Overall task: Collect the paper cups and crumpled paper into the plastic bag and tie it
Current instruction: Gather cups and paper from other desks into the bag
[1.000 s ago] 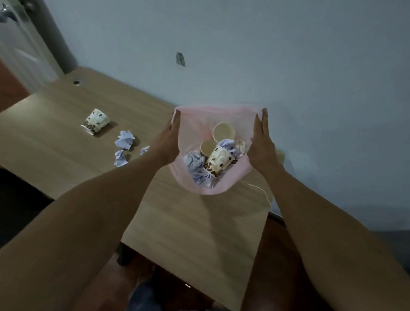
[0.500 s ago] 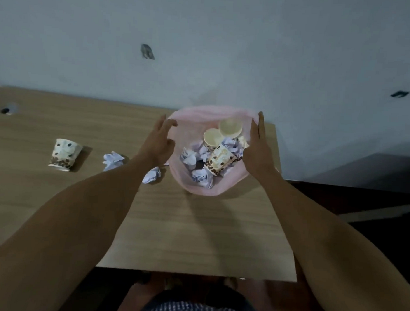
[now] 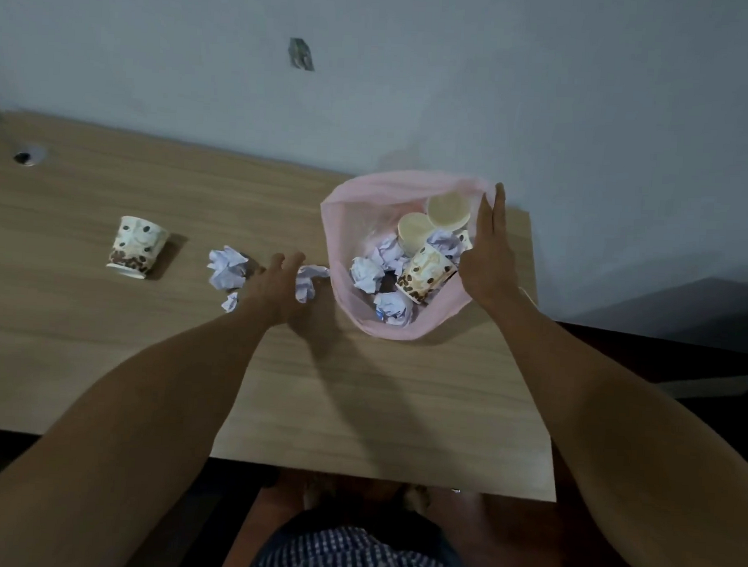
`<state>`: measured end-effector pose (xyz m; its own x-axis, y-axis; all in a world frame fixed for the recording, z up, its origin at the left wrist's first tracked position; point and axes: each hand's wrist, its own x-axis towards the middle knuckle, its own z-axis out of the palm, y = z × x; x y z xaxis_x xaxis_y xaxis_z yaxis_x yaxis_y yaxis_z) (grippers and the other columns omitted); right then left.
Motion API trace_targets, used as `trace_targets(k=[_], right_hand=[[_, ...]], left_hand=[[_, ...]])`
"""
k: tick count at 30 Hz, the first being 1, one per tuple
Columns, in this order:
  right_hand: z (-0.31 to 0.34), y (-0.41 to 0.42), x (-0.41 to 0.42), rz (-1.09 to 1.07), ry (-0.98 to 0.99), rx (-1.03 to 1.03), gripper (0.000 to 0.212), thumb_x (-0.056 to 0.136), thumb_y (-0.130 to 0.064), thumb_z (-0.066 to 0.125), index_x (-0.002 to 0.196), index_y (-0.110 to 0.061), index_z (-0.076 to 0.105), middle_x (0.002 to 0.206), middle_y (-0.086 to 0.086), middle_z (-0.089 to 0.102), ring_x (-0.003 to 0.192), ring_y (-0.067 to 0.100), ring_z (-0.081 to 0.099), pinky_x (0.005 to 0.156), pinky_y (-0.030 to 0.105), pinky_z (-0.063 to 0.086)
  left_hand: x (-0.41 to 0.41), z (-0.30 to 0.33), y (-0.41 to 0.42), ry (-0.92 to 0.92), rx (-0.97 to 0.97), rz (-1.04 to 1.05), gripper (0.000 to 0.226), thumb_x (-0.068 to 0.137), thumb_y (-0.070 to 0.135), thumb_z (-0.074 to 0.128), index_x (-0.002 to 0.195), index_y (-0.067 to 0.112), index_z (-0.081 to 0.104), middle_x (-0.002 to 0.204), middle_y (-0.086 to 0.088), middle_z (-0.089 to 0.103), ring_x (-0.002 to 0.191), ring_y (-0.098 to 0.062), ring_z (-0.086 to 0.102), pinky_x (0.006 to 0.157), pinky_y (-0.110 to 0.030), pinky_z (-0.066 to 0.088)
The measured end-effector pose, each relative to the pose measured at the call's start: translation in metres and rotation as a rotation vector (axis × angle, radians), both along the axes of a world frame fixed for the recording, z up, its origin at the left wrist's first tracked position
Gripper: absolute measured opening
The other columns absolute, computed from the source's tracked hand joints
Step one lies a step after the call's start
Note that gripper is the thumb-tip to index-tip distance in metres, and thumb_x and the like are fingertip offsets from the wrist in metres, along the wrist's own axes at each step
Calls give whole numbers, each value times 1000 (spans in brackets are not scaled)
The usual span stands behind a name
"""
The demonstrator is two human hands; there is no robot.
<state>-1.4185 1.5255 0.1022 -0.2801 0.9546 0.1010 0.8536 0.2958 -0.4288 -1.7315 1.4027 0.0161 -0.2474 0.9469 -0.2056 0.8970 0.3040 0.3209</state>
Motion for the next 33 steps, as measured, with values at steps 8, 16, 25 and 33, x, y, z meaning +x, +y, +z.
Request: trace_targets(k=[8,16,25,33], right_hand=[[0,4,4,48,26,-3,103,78,23,52,162,-15,6,169,-3,-15,84,27,61,45,21,32],[14,5,-2,60,2,-20,99,81,20,54,162,-11,5,169,0,-17,71,20,52,45,18,27],[9,3,7,81,17,-4,101,78,23,54,162,-11,8,170,2,-14,69,24,57,52,37,48],[5,7,13,78,25,-26,103,79,23,56,162,-13,6,169,-3,-18,92,23,60,54,37,51]], left_hand=[[32,22,-4,-211,329,443,45,89,36,59,126,17,41,118,-13,61,102,-39,63,76,-44,49],[81,80,27,-354,485,-26,54,88,28,70,132,13,42,118,-8,63,94,-26,64,74,-33,47],[113,37,63,-374,125,2,79,86,29,74,153,12,34,159,-15,25,131,-36,51,111,-47,41],[82,37,55,-46,536,235,33,90,47,60,110,23,69,151,-19,36,134,-39,42,109,-49,34]])
